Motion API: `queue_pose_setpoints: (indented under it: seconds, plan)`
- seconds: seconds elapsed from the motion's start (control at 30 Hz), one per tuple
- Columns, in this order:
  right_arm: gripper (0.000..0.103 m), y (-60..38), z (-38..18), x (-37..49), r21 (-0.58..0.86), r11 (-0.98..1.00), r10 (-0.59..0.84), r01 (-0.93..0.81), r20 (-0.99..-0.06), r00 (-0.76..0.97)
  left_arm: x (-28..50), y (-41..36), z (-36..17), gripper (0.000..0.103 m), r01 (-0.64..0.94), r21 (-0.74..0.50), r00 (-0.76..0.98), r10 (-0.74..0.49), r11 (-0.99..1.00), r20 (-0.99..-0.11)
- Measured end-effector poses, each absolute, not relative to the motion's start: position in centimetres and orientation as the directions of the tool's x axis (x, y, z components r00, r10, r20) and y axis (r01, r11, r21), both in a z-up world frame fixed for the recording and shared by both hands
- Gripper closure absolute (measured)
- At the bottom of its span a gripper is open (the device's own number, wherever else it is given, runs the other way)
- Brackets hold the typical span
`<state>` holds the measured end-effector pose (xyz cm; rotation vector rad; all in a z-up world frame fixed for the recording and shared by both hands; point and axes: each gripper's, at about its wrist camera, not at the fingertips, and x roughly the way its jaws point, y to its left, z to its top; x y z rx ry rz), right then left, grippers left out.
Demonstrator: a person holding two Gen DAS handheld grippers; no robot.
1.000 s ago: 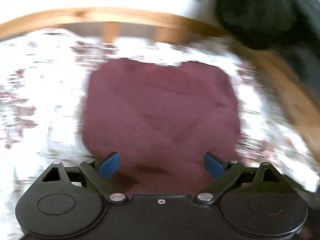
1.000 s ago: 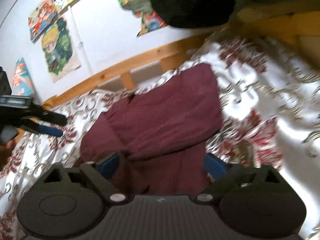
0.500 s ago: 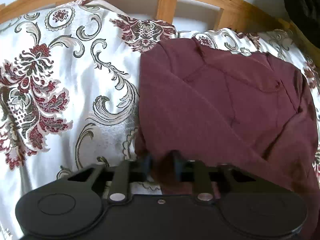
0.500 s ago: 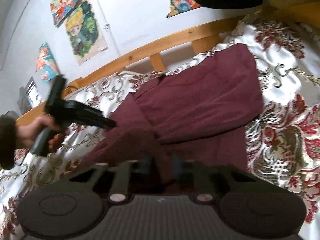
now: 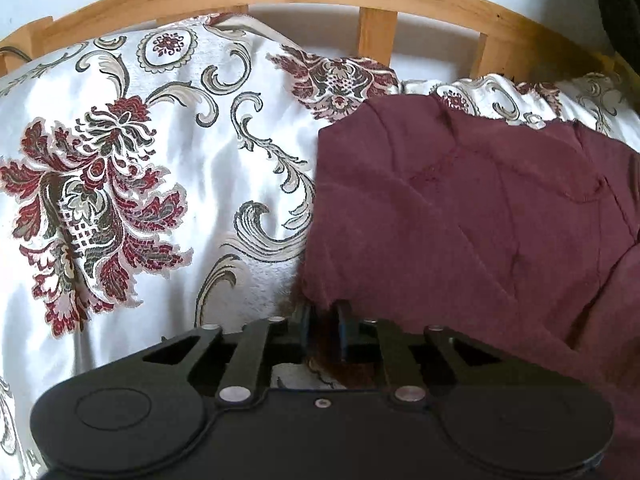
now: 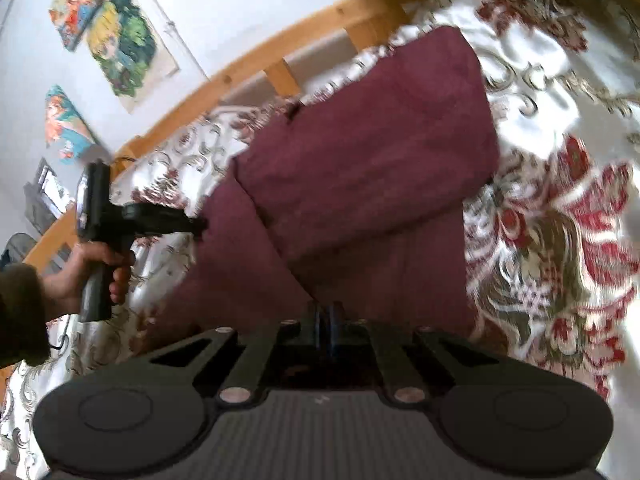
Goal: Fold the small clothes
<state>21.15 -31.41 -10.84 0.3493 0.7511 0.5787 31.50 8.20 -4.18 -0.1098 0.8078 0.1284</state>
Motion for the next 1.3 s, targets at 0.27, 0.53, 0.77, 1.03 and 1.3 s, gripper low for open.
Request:
queue_pose_setpoints:
  seconds: [0.27, 0.53, 0.77, 1.03, 1.3]
  plan:
    - [0.037, -31.8, -10.3, 21.0, 0.575, 0.719, 0.673, -0.390, -0.434, 0.600, 27.0, 10.4, -3.2, 0.029, -0.163, -0.239, 0.755, -0.035, 0.957, -0.655]
    - [0.092, -30.7, -11.4, 21.0, 0.540, 0.758, 0.640, -0.366, -0.504, 0.580, 18.9, 8.0, -3.6, 0.014, -0.034, -0.341, 0.730, -0.210, 0.939, -0.650]
    - [0.095, -33.8, -10.2, 22.0, 0.812, 0.507, 0.807, -0.289, -0.328, 0.491, 15.7, 6.1, -4.2, 0.013, 0.004, -0.294, 0.703, -0.212, 0.956, -0.679]
    - [0.055, -30.0, -9.5, 20.3, 0.330, 0.887, 0.460, -0.322, -0.598, 0.656, 14.1, 5.6, -5.4, 0.014, -0.005, -0.215, 0.633, -0.164, 0.977, -0.757]
    - [0.024, -22.3, -8.7, 15.3, -0.029, 0.837, 0.461, -0.547, -0.501, 0.732, 12.3, 5.6, -5.9, 0.018, 0.001, -0.203, 0.593, -0.164, 0.979, -0.788]
